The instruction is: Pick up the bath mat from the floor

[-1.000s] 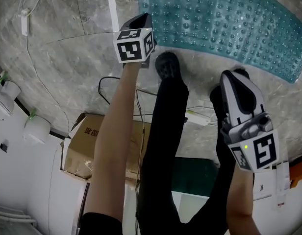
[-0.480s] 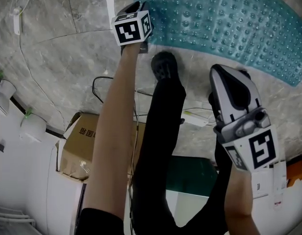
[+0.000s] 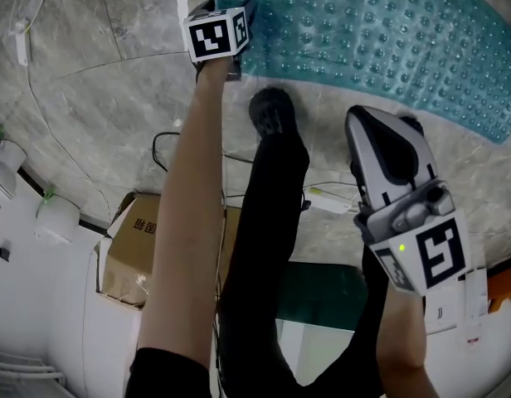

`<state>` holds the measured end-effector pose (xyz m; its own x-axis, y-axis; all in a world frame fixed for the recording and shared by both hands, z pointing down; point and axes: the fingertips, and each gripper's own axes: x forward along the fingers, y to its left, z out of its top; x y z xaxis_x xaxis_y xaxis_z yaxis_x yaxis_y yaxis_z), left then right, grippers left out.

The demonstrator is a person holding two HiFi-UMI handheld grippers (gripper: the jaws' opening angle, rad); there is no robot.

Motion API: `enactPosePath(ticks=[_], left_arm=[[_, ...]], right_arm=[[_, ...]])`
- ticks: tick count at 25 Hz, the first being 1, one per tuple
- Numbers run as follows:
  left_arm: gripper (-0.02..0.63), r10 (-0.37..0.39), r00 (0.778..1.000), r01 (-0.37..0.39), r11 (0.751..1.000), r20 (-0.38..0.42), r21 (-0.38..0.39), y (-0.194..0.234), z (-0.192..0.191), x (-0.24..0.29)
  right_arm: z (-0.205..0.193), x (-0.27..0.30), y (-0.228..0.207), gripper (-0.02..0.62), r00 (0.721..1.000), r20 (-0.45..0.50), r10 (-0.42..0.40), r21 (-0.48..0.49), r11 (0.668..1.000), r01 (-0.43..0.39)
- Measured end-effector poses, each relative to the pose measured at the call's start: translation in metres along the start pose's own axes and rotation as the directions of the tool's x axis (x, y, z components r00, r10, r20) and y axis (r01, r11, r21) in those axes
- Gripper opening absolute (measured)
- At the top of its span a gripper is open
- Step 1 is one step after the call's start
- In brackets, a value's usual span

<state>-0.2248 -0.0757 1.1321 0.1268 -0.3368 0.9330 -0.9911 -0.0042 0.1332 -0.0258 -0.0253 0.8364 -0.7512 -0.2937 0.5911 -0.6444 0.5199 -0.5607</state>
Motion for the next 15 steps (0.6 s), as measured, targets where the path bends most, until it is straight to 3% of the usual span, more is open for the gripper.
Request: enactPosePath(ticks=[6,15], left_arm=[[0.367,0.033,0.999,-0.033,0.999,-0.001,-0.031,0.012,0.001,0.010],[0.354,0.066,0.998,-0.066,0.998,-0.005,0.006,0.008,0.000,0.012]], right_arm=[[-0.001,-0.003,-0.011,0.013,1.000,0.004,-0.015,0.022,1.000,0.015],[-0.001,-0.004,-0.017,0.014,1.000,0.002,-0.017,0.038,0.999,0.017]])
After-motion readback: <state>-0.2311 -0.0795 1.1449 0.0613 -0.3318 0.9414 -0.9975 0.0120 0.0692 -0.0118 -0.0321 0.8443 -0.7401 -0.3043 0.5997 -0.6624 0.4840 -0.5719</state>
